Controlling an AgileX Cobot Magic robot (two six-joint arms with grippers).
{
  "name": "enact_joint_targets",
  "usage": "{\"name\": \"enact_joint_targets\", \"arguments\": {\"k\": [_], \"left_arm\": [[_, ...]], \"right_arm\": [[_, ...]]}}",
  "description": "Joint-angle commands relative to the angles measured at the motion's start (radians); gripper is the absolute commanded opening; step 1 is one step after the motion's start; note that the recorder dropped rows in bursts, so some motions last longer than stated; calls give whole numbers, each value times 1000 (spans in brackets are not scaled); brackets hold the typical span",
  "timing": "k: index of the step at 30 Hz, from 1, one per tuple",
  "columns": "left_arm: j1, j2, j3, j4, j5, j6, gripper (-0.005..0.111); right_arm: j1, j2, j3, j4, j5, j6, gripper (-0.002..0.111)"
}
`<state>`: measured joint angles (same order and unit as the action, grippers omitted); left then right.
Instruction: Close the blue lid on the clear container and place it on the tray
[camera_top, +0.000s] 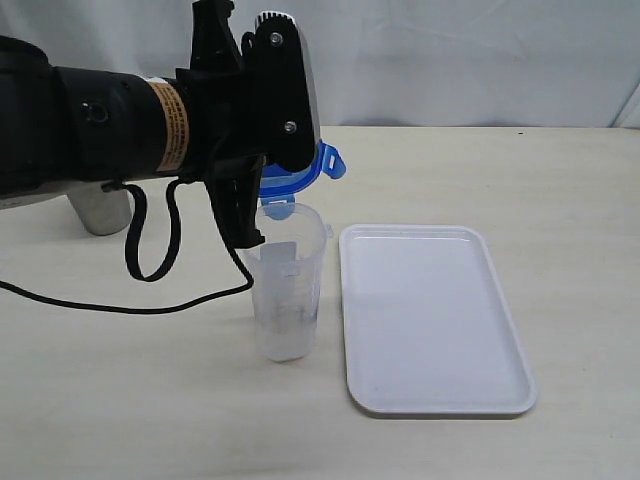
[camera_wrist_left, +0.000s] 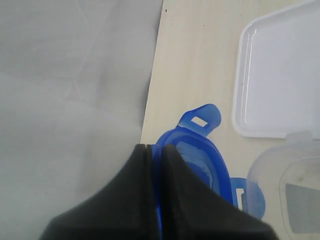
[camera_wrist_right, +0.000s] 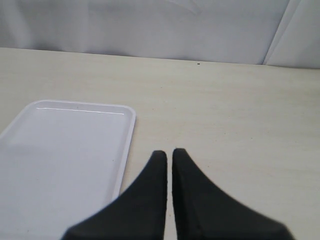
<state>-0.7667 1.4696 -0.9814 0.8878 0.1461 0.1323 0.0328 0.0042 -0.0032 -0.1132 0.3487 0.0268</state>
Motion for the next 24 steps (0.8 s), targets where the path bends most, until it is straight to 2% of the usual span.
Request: {"name": "enact_joint_targets", "arguments": {"k": [1, 11, 24], "left_arm": [[-2, -3, -7, -8, 5, -7, 0], [-59, -3, -7, 82, 50, -5, 0], [-59, -3, -7, 99, 89, -5, 0]], "right_arm": [[-7, -4, 3, 1, -3, -5, 5], [-7, -4, 3, 1, -3, -5, 5], [-7, -4, 3, 1, -3, -5, 5]]}}
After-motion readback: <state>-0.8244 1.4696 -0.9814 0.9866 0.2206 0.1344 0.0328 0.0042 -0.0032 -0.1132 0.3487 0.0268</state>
